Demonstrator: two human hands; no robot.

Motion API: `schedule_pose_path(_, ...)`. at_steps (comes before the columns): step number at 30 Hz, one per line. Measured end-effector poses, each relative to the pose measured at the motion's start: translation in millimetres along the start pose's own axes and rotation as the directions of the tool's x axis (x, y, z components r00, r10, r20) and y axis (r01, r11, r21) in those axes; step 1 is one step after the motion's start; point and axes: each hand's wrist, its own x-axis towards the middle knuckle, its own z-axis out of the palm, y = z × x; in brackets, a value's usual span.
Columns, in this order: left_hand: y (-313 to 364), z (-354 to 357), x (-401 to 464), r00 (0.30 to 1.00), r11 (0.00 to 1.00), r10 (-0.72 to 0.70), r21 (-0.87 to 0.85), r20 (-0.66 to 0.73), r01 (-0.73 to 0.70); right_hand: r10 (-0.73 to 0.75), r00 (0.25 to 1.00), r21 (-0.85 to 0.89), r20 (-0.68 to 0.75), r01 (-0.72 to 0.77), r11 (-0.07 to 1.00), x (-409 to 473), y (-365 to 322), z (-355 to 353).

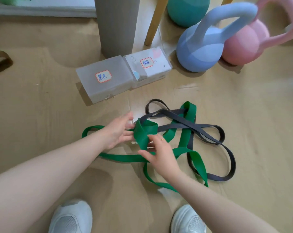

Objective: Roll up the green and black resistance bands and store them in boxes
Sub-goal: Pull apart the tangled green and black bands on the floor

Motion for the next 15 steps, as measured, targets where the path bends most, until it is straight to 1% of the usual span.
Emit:
schedule_pose_path(1,-3,-2,3,0.998,0.999,-0.038,0.037,-0.046,0.04,-0.02,0.999,-0.011,0.037,0.02,1.0,-1,-3,9)
schedule_pose_path(2,-6,-4,6,0.992,0.99,-0.049,0.124,-0.116,0.064,-0.039,0.994,-0.019,0.099,0.041,0.999,-1,-6,18)
schedule_pose_path(4,-10,-10,8,0.963,0.953,0.025,0.296,-0.269,0.058,-0.072,0.97,-0.024,0.232,0.08,0.997,0,-10,26)
schedule_pose_path(5,-11,-13,9,0.952,0.941,0.075,0.336,-0.296,0.03,-0.086,0.971,-0.028,0.225,0.094,0.995,2,-11,24)
schedule_pose_path(6,-12,-16,9,0.949,0.927,0.135,0.375,-0.286,-0.019,-0.089,0.985,-0.034,0.151,0.096,0.995,7,-11,19)
schedule_pose_path(7,-11,-19,7,0.945,0.894,0.204,0.442,-0.257,-0.072,-0.075,0.997,-0.047,0.035,0.077,0.996,14,-8,10)
schedule_pose_path(8,-11,-21,5,0.937,0.853,0.268,0.507,-0.223,-0.123,-0.059,0.994,-0.059,-0.087,0.054,0.997,23,-5,0)
schedule_pose_path(9,-11,-25,4,0.928,0.815,0.319,0.556,-0.193,-0.164,-0.052,0.983,-0.075,-0.178,0.039,0.996,33,0,-11)
schedule_pose_path(10,-10,-28,3,0.916,0.782,0.363,0.59,-0.171,-0.199,-0.055,0.973,-0.1,-0.222,0.034,0.994,44,5,-22)
schedule_pose_path(11,-8,-30,3,0.903,0.755,0.4,0.615,-0.157,-0.227,-0.068,0.974,-0.14,-0.217,0.037,0.99,54,10,-31)
schedule_pose_path(12,-6,-33,4,0.889,0.734,0.436,0.628,-0.142,-0.259,-0.087,0.98,-0.193,-0.179,0.052,0.98,65,15,-36)
schedule_pose_path(15,0,-33,2,0.867,0.733,0.483,0.598,-0.122,-0.324,-0.153,0.988,-0.384,0.01,0.145,0.912,90,27,-42)
